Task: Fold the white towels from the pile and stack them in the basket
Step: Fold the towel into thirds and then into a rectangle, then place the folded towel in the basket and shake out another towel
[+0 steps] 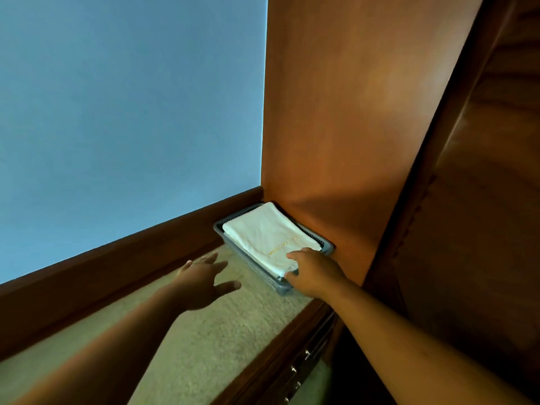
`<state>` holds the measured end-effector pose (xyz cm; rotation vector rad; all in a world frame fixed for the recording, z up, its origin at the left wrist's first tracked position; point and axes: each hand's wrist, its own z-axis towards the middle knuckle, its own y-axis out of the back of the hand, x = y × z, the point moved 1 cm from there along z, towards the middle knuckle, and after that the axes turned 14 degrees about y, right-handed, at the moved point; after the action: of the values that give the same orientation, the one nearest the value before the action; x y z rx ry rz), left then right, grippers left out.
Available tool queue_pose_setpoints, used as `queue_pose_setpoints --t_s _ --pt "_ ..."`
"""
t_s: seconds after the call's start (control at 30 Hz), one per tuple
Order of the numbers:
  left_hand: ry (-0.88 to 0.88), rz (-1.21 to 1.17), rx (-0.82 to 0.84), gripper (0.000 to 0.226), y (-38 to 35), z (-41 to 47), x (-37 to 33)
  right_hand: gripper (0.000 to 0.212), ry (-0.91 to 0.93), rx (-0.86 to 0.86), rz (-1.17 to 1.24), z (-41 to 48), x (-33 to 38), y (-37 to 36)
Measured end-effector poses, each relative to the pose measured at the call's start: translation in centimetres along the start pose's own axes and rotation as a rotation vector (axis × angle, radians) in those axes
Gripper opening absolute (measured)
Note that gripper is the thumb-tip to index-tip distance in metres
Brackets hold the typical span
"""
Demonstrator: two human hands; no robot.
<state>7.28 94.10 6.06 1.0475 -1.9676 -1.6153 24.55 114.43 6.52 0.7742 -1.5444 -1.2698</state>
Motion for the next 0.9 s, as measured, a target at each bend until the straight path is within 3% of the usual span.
queue_pose_setpoints --t_s 0.1,0.5,0.9 --pt "0.052 -0.087 0.016 0.087 -1.0 -5.4 1.0 0.052 0.085 -0.006 0.035 -3.3 3.1 0.5" --pt "0.190 -0.280 0.069 0.065 -10.4 -25.7 4.2 0.046 0.287 0.038 0.071 -18.0 12.6 -4.4" --pt "0.619 -0.515 -0.025 0.061 -16.6 -42.3 22.6 0.039 0.605 0.230 0.114 -19.4 30.5 -11.1"
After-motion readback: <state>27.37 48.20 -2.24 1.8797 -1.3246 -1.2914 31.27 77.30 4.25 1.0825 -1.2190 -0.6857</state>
